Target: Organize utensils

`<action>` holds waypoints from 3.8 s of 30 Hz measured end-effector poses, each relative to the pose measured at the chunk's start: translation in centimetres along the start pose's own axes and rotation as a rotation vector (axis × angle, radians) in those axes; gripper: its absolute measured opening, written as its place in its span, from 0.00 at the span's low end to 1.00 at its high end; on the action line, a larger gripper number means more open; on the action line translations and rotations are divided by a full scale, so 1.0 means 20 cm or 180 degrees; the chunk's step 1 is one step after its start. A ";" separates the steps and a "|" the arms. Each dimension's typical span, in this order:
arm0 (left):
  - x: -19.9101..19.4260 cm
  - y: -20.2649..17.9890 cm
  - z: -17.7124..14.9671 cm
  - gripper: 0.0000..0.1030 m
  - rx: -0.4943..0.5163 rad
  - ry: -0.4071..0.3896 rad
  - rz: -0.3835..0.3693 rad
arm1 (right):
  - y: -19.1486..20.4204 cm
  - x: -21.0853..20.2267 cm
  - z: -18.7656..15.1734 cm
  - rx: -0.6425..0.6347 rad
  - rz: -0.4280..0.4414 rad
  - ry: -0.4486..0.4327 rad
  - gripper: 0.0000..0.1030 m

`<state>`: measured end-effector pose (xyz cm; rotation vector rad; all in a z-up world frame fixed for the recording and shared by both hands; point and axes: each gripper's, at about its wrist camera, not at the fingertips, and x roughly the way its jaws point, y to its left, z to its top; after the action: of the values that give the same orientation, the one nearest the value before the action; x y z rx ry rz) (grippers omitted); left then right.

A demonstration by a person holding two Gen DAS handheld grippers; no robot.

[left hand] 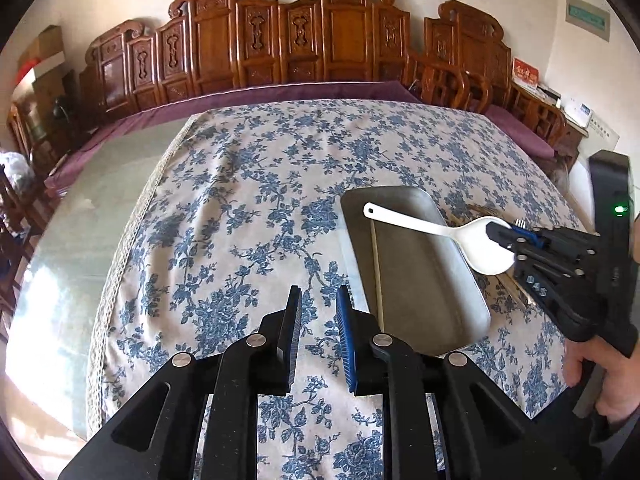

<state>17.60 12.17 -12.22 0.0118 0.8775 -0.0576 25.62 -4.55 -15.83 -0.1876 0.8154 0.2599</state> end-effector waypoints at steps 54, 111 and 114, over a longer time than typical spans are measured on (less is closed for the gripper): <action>0.04 -0.48 0.01 0.27 0.0061 -0.0093 -0.0258 | -0.61 0.07 -0.31 0.0100 0.0611 0.0083 0.29; 0.85 -1.09 0.25 0.31 0.0502 0.0626 -0.0082 | -1.13 0.03 -0.28 0.0704 0.0805 -0.0425 0.05; 0.88 -1.08 0.27 0.31 0.0502 0.0666 -0.0072 | -1.14 0.03 -0.27 0.0731 0.0815 -0.0432 0.05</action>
<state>31.79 -10.41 -21.94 0.1576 1.0805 -0.1488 29.01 -27.65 -18.39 0.1501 0.7274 0.4124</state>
